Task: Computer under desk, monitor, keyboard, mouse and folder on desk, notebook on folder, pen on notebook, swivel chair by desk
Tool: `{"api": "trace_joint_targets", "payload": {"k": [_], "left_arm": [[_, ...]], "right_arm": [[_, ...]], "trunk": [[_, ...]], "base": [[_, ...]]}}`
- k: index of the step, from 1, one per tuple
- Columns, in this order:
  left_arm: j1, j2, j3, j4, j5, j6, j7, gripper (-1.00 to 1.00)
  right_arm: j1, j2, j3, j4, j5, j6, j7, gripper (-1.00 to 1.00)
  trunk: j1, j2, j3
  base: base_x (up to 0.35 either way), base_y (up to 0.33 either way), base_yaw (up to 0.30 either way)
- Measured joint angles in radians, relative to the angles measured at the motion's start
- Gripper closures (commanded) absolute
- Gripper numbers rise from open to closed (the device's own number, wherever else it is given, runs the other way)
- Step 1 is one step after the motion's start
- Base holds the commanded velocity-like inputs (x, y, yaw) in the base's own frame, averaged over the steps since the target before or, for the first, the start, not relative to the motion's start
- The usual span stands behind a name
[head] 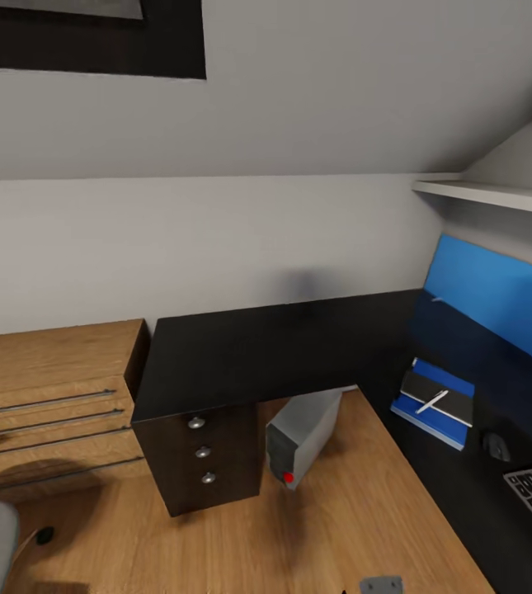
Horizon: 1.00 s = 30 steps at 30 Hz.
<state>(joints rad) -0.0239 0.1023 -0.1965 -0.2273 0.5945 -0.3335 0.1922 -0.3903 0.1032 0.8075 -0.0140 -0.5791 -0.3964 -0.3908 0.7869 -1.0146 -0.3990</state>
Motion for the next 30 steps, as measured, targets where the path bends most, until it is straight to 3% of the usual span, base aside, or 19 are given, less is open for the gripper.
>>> {"api": "trace_joint_targets", "payload": {"k": [7, 9, 12, 14, 17, 19, 30], "left_arm": [[0.000, -0.001, -0.004, 0.005, -0.003, 0.004, 0.000, -1.00], [0.000, -0.009, -0.005, 0.006, -0.002, 0.010, -0.002, -1.00], [0.000, -0.041, -0.005, 0.044, -0.001, 0.012, 0.002, -1.00], [0.000, -0.046, -0.005, 0.055, -0.001, 0.012, 0.002, -1.00], [0.000, -0.051, -0.005, 0.066, -0.002, 0.012, -0.001, -1.00], [0.000, -0.051, -0.005, 0.067, -0.002, 0.012, -0.002, -1.00], [0.000, -0.052, -0.005, 0.069, -0.002, 0.012, -0.004, -1.00]], "right_arm": [[0.010, -0.071, -0.002, 0.014, -0.002, -0.027, 0.002, -1.00], [0.032, -0.089, -0.001, 0.015, -0.003, -0.102, 0.002, -1.00], [0.092, -0.108, -0.003, 0.017, -0.005, -0.204, 0.002, -1.00], [0.111, -0.120, -0.003, 0.017, -0.006, -0.240, 0.003, -1.00], [0.161, -0.150, -0.003, 0.017, -0.009, -0.373, 0.005, -1.00], [0.177, -0.162, -0.002, 0.017, -0.008, -0.416, 0.005, -1.00], [0.196, -0.159, 0.003, 0.017, -0.005, -0.460, 0.005, -1.00]], "trunk": [[0.000, 0.000, 0.000], [0.000, 0.000, 0.000], [0.000, 0.000, 0.000], [0.000, 0.000, 0.000], [0.000, 0.000, 0.000], [0.000, 0.000, -0.001], [0.000, 0.000, -0.006]], "base": [[-0.001, 0.000, 0.279], [0.000, 0.000, 0.283], [0.000, 0.000, 0.284], [0.000, 0.000, 0.284], [0.000, 0.000, 0.284], [0.000, 0.000, 0.282], [0.000, 0.000, 0.280]]}}
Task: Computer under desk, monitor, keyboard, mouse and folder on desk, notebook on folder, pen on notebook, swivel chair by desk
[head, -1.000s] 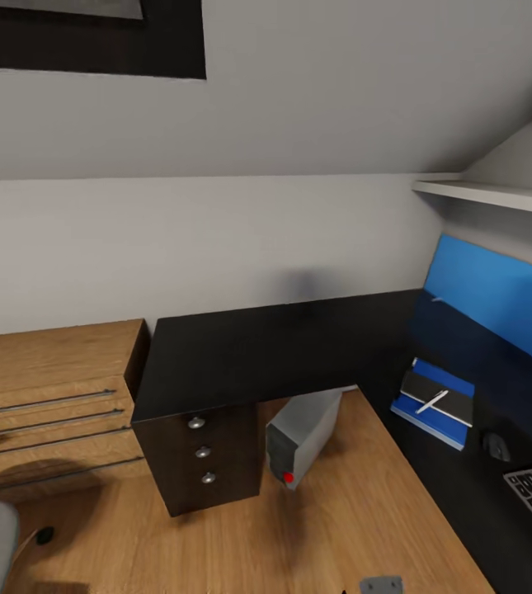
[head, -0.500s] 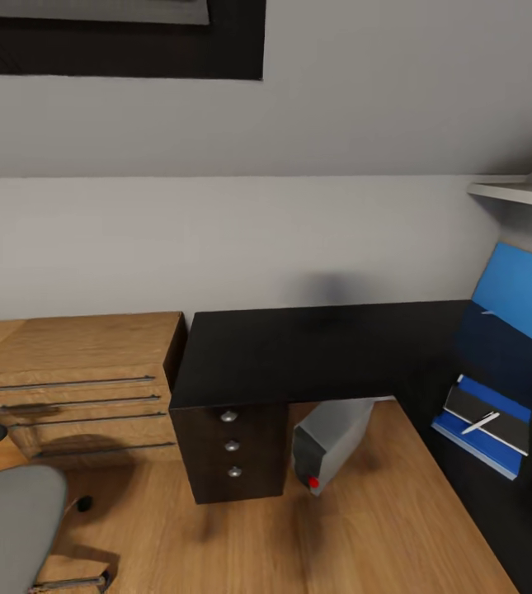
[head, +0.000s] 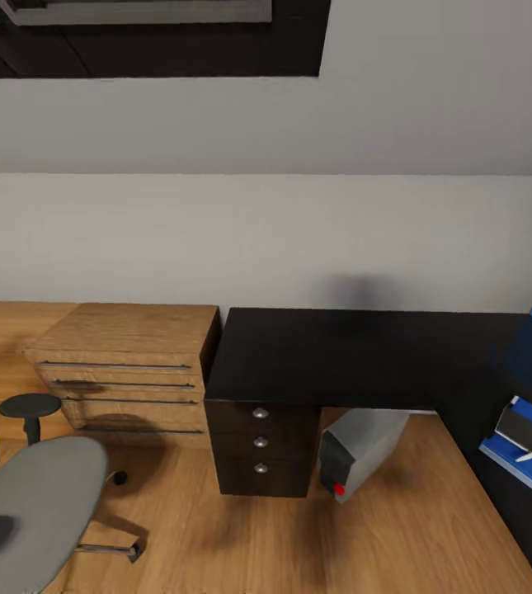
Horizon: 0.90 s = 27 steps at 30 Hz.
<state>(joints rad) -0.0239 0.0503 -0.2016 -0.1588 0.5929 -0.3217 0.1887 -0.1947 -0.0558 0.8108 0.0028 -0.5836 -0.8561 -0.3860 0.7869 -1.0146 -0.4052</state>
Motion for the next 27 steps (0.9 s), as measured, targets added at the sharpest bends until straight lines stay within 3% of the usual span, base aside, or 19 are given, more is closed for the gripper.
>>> {"api": "trace_joint_targets", "payload": {"k": [13, 27], "left_arm": [[0.000, 0.000, 0.000, 0.000, 0.000, 0.000, 0.000, -1.00], [0.000, 0.000, 0.000, 0.000, 0.000, 0.000, 0.000, -1.00]], "right_arm": [[0.000, 0.003, 0.001, 0.000, 0.000, 0.002, 0.000, -1.00], [0.000, 0.024, 0.002, 0.005, 0.000, 0.021, 0.000, -1.00]], "trunk": [[0.000, 0.000, -0.006], [0.000, 0.000, -0.012]], "base": [[0.000, 0.000, 0.278], [0.000, 0.000, 0.277]]}}
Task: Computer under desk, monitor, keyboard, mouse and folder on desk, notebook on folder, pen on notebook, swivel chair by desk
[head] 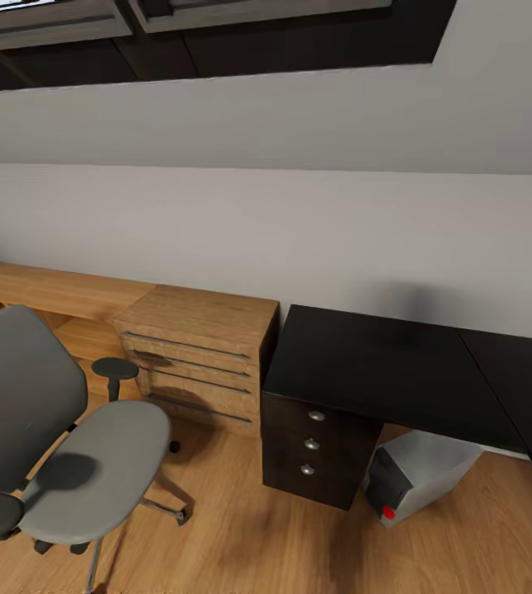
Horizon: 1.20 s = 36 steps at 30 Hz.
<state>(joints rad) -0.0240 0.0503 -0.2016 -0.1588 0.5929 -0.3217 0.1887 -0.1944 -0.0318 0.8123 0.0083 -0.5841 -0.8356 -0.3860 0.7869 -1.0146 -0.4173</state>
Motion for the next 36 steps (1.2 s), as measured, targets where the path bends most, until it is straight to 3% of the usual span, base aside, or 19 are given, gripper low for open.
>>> {"api": "trace_joint_targets", "payload": {"k": [6, 8, 15, 18, 24, 26, 29, 32, 34, 36], "left_arm": [[0.000, 0.000, 0.000, 0.000, 0.000, 0.000, 0.000, -1.00], [0.000, 0.000, 0.000, 0.000, 0.000, 0.000, 0.000, -1.00], [0.000, 0.000, 0.000, 0.000, 0.000, 0.000, 0.000, -1.00], [0.000, 0.000, 0.000, 0.000, 0.000, 0.000, 0.000, -1.00], [0.000, 0.003, -0.001, -0.003, 0.000, -0.004, 0.009, -1.00], [0.000, 0.008, -0.001, -0.034, 0.000, -0.006, 0.010, -1.00], [0.000, 0.012, 0.000, -0.149, 0.000, -0.004, 0.011, -1.00], [0.000, 0.016, 0.006, -0.290, 0.000, -0.008, 0.011, -1.00], [0.000, 0.017, 0.020, -0.303, 0.001, -0.009, 0.007, -1.00], [0.000, 0.017, 0.025, -0.251, -0.004, -0.031, -0.001, -1.00]], "right_arm": [[0.000, 0.004, 0.000, 0.000, 0.001, 0.015, 0.000, -1.00], [0.000, 0.025, 0.002, -0.005, 0.002, 0.088, 0.001, -1.00], [0.000, 0.048, -0.002, -0.030, 0.002, 0.107, 0.001, -1.00], [-0.001, 0.067, -0.003, -0.097, 0.004, 0.108, -0.001, -1.00], [-0.007, 0.071, -0.007, -0.176, 0.004, 0.108, -0.005, -1.00], [-0.008, 0.068, -0.008, -0.178, 0.003, 0.106, -0.006, -1.00], [-0.009, 0.066, -0.024, -0.173, -0.015, 0.104, -0.006, -1.00], [-0.009, 0.064, -0.083, -0.170, -0.073, 0.102, -0.003, -1.00], [-0.009, 0.057, -0.098, -0.162, -0.086, 0.100, -0.002, -1.00], [-0.009, 0.045, -0.099, -0.153, -0.087, 0.091, 0.000, -1.00]], "trunk": [[0.000, 0.000, -0.003], [0.000, 0.000, -0.003], [0.000, 0.000, -0.004], [0.000, 0.000, -0.004], [0.000, 0.000, -0.004], [0.000, 0.000, -0.004], [0.000, 0.000, -0.004], [0.000, 0.000, -0.004], [0.000, 0.000, -0.004], [0.000, 0.000, -0.004]], "base": [[0.000, 0.000, 0.277], [0.000, 0.000, 0.278], [0.000, 0.000, 0.279], [0.000, 0.000, 0.284], [0.000, 0.000, 0.285], [0.000, 0.000, 0.286], [0.000, 0.000, 0.287], [0.000, 0.000, 0.288], [0.000, 0.000, 0.288], [0.000, 0.000, 0.288]]}}
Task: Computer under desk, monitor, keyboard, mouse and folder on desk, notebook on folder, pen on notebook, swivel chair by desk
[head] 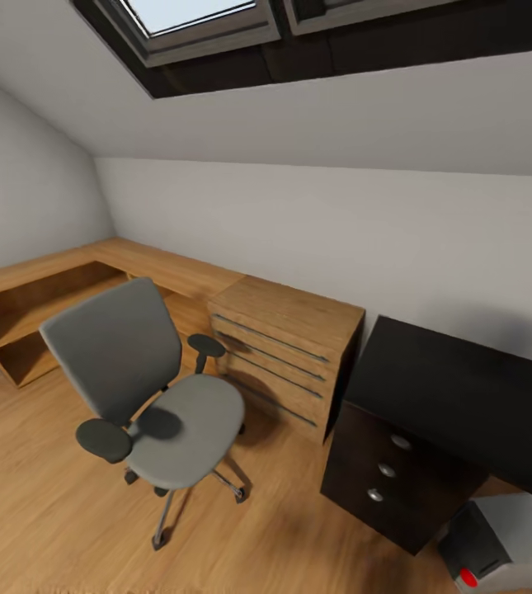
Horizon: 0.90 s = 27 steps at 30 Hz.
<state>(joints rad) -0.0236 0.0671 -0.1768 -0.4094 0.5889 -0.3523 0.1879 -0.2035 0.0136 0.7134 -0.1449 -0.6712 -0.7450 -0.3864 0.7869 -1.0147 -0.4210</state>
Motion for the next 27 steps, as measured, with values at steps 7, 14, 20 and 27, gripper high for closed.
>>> {"api": "trace_joint_targets", "payload": {"k": [7, 14, 20, 27], "left_arm": [[0.000, -0.002, -0.002, 0.130, -0.003, -0.261, -0.008, -1.00], [0.000, -0.008, -0.019, 0.166, -0.004, -0.342, -0.009, -1.00], [0.000, -0.007, -0.137, 0.177, -0.019, -0.348, -0.003, -1.00], [0.000, -0.011, -0.153, 0.178, -0.020, -0.347, 0.001, -1.00]], "right_arm": [[0.000, -0.024, 0.045, 0.050, 0.088, -0.075, 0.004, -1.00], [0.000, -0.027, 0.064, 0.113, 0.203, -0.156, 0.001, -1.00], [0.000, -0.023, 0.066, 0.124, 0.215, -0.175, 0.000, -1.00], [0.000, -0.024, 0.066, 0.125, 0.216, -0.175, -0.001, -1.00]], "trunk": [[0.000, 0.000, 0.000], [0.000, 0.000, 0.000], [0.001, 0.000, 0.004], [0.000, 0.000, 0.012]], "base": [[0.000, 0.000, 0.287], [0.000, 0.000, 0.286], [-0.192, 0.000, 0.252], [-0.134, 0.000, 0.191]]}}
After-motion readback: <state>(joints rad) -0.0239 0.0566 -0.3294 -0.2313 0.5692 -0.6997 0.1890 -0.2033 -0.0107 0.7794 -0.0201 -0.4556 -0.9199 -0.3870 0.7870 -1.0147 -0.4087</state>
